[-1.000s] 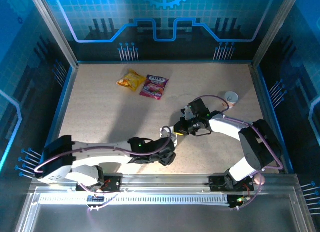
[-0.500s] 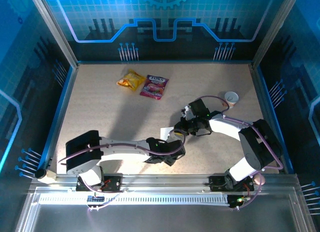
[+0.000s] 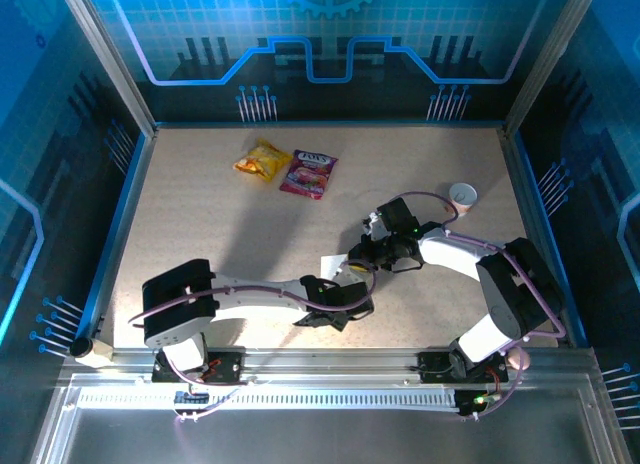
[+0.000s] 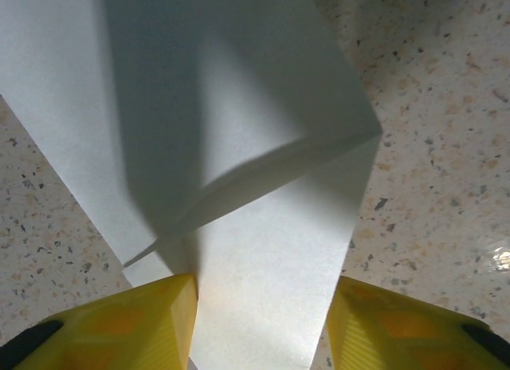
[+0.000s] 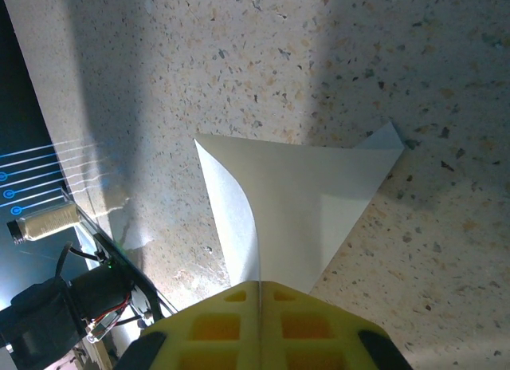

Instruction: Fold a paper plane with a square sheet of paper (fold left side to right side)

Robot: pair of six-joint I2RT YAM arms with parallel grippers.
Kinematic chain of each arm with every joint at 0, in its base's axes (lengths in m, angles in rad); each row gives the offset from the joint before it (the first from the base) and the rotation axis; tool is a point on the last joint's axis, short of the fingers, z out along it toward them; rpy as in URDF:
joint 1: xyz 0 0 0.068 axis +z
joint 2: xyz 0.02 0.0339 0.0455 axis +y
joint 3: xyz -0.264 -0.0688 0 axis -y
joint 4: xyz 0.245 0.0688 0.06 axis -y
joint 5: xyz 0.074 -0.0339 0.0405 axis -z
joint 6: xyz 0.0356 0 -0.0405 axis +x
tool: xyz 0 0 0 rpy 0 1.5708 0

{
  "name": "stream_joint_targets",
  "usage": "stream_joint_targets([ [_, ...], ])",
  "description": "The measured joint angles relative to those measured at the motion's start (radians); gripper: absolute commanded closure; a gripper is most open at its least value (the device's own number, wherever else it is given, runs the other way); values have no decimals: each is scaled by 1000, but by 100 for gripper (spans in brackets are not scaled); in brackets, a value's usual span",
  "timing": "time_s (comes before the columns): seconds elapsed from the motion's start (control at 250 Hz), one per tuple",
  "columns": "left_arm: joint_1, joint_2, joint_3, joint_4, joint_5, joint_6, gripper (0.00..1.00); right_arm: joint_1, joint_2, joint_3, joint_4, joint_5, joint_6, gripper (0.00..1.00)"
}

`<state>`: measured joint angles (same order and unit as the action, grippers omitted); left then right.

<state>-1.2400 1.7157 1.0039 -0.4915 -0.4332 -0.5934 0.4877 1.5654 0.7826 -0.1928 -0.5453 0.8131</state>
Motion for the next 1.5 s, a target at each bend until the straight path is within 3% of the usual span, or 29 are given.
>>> stream_joint_targets([
  [0.26,0,7,0,0,0,1,56,0,2,0,0,0,10,100],
  [0.883,-1,13,0,4,-2,23,87,-6,19,0,-2,17,6,100],
  [0.999,-1,13,0,3,-11,19,91,-11,19,3,-20,24,-6,92],
  [1.259,3,-23,0,3,-20,19,100,-90,-45,27,-156,89,-85,62],
  [1.502,101,-62,-31,87,184,12,100,-228,-245,16,-264,157,-177,43],
])
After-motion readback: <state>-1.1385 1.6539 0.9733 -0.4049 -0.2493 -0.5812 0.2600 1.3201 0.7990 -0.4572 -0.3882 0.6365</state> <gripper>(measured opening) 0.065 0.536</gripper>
